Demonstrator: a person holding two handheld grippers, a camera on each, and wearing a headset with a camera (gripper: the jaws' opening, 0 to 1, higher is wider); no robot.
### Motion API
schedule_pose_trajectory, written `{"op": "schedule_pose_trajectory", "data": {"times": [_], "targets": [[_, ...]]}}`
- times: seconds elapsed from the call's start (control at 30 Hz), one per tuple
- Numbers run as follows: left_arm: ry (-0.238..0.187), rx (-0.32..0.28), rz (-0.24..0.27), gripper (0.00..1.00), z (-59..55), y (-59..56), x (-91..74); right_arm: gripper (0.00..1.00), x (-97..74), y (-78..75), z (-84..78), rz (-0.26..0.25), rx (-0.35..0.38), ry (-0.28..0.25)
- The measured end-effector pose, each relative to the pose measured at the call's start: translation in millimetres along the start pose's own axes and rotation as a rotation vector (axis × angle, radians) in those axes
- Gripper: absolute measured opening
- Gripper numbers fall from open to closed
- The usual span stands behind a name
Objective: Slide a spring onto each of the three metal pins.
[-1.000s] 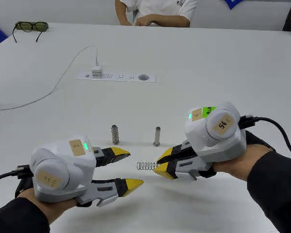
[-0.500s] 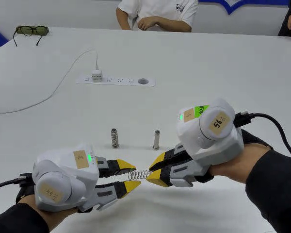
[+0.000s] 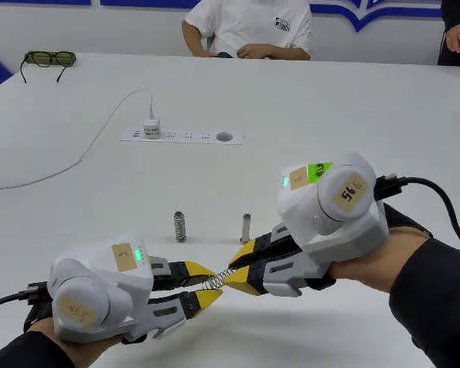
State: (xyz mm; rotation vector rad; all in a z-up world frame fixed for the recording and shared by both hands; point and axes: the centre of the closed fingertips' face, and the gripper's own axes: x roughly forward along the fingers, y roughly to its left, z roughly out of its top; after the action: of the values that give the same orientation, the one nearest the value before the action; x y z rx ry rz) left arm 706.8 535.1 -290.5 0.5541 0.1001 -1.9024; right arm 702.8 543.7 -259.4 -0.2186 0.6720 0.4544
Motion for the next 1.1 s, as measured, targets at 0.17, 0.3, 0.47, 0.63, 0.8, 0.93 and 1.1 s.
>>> {"op": "schedule_pose_trajectory", "data": {"times": [0.17,0.3,0.47,0.63,0.8,0.93,1.1], "targets": [[-0.009,-0.036,-0.010,0.11,1.3,-3.2,0.2,0.12,0.3,2.0,8.1,-0.003,-0.011,-0.024],[-0.026,-0.083,-0.011,0.11,4.1,-3.1,0.4,0.12,0.5,1.9,14.3,-0.007,-0.021,-0.045],[-0.056,-0.142,-0.008,0.10,6.4,-0.5,0.2,0.12,1.1,0.1,21.7,-0.014,-0.024,-0.072],[-0.071,-0.171,-0.005,0.10,7.3,0.0,-0.2,0.18,2.1,-0.3,24.4,-0.016,-0.014,-0.082],[-0.097,-0.209,-0.006,0.10,11.1,0.8,-1.0,0.18,2.0,-2.1,23.8,-0.024,-0.007,-0.084],[-0.121,-0.234,-0.005,0.10,15.2,2.4,-1.9,0.16,1.0,-4.0,23.0,-0.029,0.010,-0.094],[-0.133,-0.240,-0.004,0.10,18.0,2.7,-1.8,0.13,-0.7,-6.0,25.2,-0.031,0.026,-0.109]]}}
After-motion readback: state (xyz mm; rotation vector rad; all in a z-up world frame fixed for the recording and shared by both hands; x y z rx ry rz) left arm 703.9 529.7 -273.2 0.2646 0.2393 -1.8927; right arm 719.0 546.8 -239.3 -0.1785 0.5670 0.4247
